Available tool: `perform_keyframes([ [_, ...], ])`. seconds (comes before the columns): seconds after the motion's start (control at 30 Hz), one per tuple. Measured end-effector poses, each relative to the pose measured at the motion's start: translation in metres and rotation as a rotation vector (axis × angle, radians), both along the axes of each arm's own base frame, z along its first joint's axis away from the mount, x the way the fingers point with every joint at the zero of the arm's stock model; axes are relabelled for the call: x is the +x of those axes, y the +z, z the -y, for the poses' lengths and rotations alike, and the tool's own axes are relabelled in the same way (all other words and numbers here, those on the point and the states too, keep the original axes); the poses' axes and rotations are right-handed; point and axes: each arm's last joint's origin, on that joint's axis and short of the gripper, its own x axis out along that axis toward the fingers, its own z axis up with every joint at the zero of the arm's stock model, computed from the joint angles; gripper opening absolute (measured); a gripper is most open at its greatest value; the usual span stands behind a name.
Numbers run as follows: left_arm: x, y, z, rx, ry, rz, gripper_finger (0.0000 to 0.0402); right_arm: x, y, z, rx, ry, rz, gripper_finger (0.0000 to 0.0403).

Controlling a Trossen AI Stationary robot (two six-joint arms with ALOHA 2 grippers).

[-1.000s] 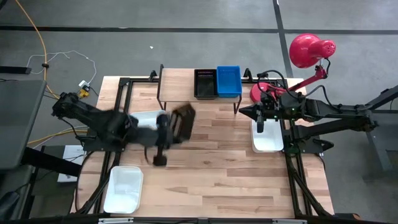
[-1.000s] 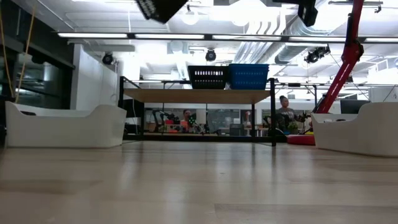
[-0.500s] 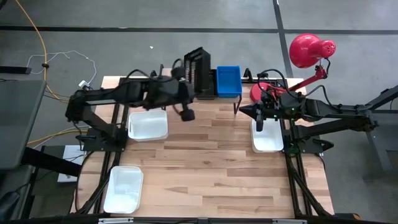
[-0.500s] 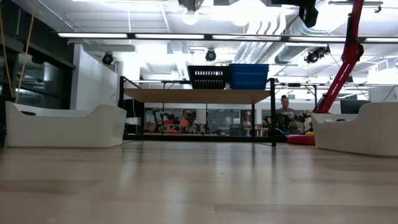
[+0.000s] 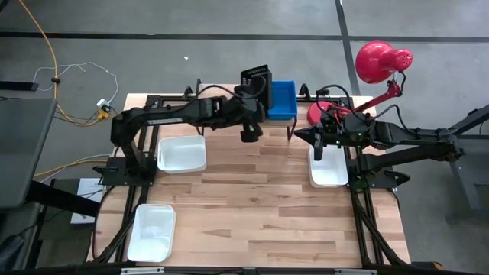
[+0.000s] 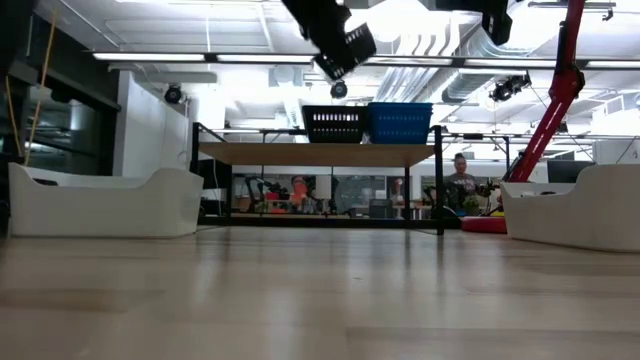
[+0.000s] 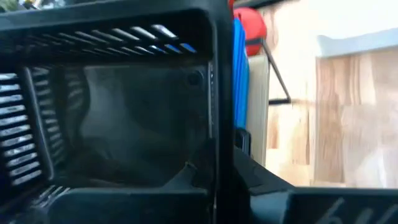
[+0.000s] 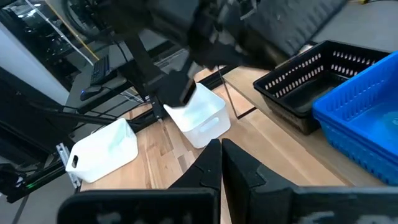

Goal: Stack baskets on shelf by color
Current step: Stack the black bin on top of the black bin on the shelf

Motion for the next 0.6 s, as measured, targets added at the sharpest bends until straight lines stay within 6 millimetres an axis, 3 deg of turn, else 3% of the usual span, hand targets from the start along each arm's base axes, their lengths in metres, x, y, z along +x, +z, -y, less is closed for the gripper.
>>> perform_keyframes([
  [0.17, 0.006, -0.016, -0.010, -0.014, 0.019, -0.047, 0.0000, 0.000, 0.000, 0.000, 0.000, -0.002, 0.000, 0.0000],
  [0.6, 0.003, -0.017, -0.012, -0.032, 0.018, -0.068, 0.0000, 0.000, 0.000, 0.001, -0.008, -0.030, -0.005, 0.0000],
])
